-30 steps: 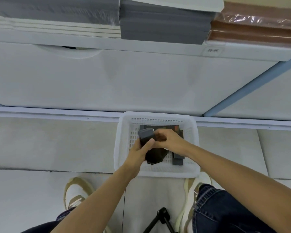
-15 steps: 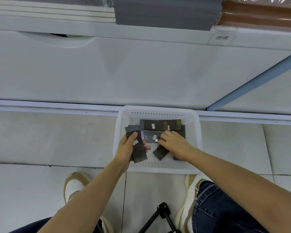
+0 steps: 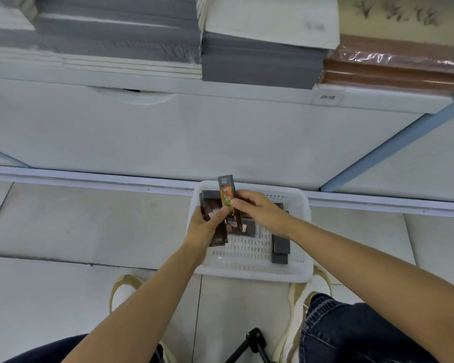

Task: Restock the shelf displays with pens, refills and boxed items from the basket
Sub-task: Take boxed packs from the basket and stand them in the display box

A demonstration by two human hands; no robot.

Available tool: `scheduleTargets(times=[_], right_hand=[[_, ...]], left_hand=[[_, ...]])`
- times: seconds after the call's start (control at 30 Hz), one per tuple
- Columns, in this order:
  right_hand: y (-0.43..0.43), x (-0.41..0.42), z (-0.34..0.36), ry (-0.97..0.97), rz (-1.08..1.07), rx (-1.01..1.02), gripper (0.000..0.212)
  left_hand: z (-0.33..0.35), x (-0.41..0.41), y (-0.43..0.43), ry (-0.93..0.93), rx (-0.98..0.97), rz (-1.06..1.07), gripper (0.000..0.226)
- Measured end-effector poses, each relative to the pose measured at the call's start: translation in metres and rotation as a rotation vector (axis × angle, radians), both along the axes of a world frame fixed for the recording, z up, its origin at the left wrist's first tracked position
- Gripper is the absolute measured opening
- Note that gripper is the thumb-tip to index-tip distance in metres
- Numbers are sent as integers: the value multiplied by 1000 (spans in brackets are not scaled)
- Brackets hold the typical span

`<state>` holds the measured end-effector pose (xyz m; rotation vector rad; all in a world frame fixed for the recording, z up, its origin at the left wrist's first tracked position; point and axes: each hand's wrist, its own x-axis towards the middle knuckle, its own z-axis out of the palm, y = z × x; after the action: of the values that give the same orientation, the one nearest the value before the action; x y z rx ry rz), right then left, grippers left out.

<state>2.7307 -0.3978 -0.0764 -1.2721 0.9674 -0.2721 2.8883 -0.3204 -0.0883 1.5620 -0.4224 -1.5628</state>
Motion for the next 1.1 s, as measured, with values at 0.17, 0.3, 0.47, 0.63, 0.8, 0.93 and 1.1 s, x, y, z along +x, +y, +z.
scheduleTargets(times=[0.17,0.3,0.47,0.63,0.8,0.93,1.1], right_hand=[[-5,10,49,-77,-69,-21,30],[-9,20,102,-99,-105,-164,28],[-13,31,194,-170,-147,-565,20],[-16,36,306,-202,-108,-887,14],[-33,42,409,-222,-199,-1127,21],[-59,51,466,-243,-371,-1199,17],[-101,70,494,-46,-504,-1275,17]], left_hand=[[45,19,-4,-122,-73,-99,42],[92,26,-12,-246,-150,-147,44],[180,39,-24,-377,-369,-238,37],[281,56,-29,-301,-542,-210,25],[366,72,-40,-160,-684,-10,20],[401,81,-46,-225,-855,-26,15],[412,96,-62,-299,-931,1,22]])
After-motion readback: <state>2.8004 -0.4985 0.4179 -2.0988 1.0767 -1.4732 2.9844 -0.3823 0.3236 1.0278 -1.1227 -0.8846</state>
